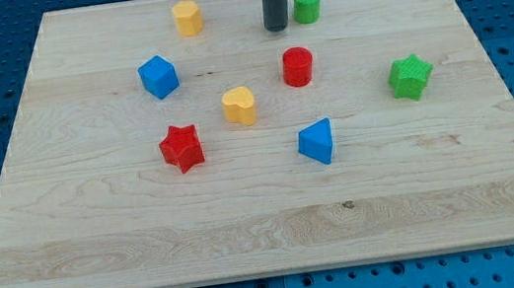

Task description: Push the yellow hexagon towards top left

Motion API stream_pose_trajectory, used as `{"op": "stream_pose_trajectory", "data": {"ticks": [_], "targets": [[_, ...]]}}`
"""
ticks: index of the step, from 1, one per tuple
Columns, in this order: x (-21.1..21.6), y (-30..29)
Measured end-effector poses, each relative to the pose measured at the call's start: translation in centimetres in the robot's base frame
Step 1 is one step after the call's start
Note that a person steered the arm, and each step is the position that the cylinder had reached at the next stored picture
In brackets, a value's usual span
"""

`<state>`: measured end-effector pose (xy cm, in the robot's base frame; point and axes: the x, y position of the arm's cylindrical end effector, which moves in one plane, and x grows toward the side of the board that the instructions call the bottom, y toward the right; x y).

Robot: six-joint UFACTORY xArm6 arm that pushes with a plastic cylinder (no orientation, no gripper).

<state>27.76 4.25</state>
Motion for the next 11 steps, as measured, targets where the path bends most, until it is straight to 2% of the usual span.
{"op": "stream_pose_trajectory", "data": {"ticks": [1, 3, 5, 7, 11], "targets": [[0.0, -0.2], [0.0, -6.6], [-2.8, -6.7], [-0.9, -10.4], [-2.4, -11.9]]}}
